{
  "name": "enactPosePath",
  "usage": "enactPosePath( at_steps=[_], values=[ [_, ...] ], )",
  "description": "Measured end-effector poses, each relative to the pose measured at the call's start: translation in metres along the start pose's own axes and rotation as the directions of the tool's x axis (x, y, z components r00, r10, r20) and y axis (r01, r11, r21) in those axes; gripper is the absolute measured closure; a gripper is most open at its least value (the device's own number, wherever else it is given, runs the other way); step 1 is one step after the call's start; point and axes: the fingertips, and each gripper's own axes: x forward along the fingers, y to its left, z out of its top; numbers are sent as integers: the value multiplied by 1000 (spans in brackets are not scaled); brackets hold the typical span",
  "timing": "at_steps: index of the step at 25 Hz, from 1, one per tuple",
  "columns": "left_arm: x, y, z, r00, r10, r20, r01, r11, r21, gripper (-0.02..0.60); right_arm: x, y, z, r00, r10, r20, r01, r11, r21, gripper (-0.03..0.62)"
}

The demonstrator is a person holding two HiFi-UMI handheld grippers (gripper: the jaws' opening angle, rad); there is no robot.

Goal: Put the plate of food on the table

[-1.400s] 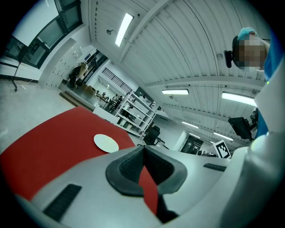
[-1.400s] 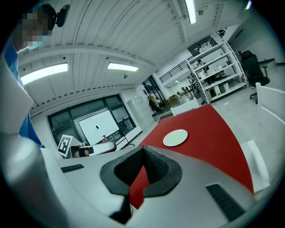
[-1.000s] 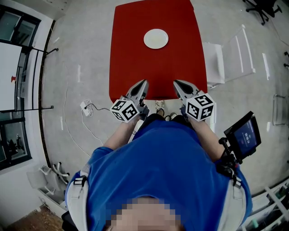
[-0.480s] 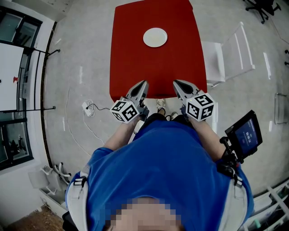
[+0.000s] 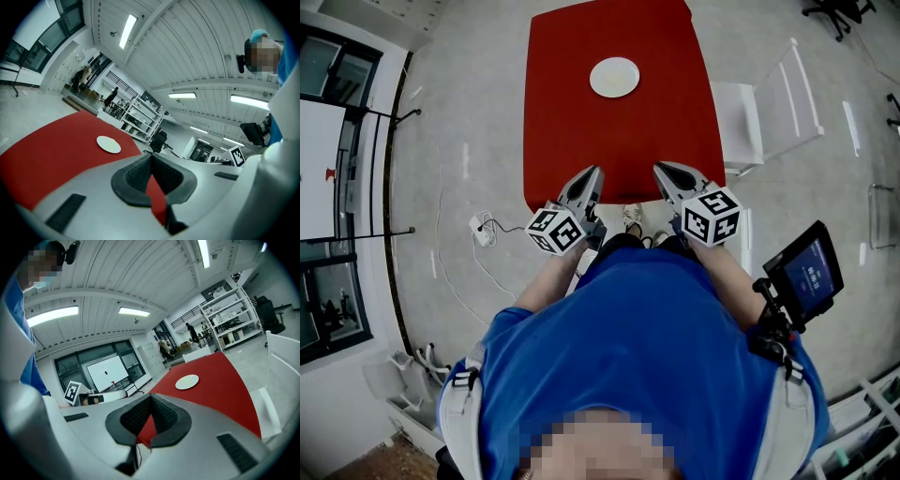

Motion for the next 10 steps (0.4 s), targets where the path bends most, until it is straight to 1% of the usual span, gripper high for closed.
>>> enactPosePath(
  at_steps=[10],
  values=[
    [4, -2, 2, 1000, -6, 6, 6, 1000, 0, 575, 2, 0, 7, 1000, 2, 11, -2, 1000, -7, 592]
  ],
)
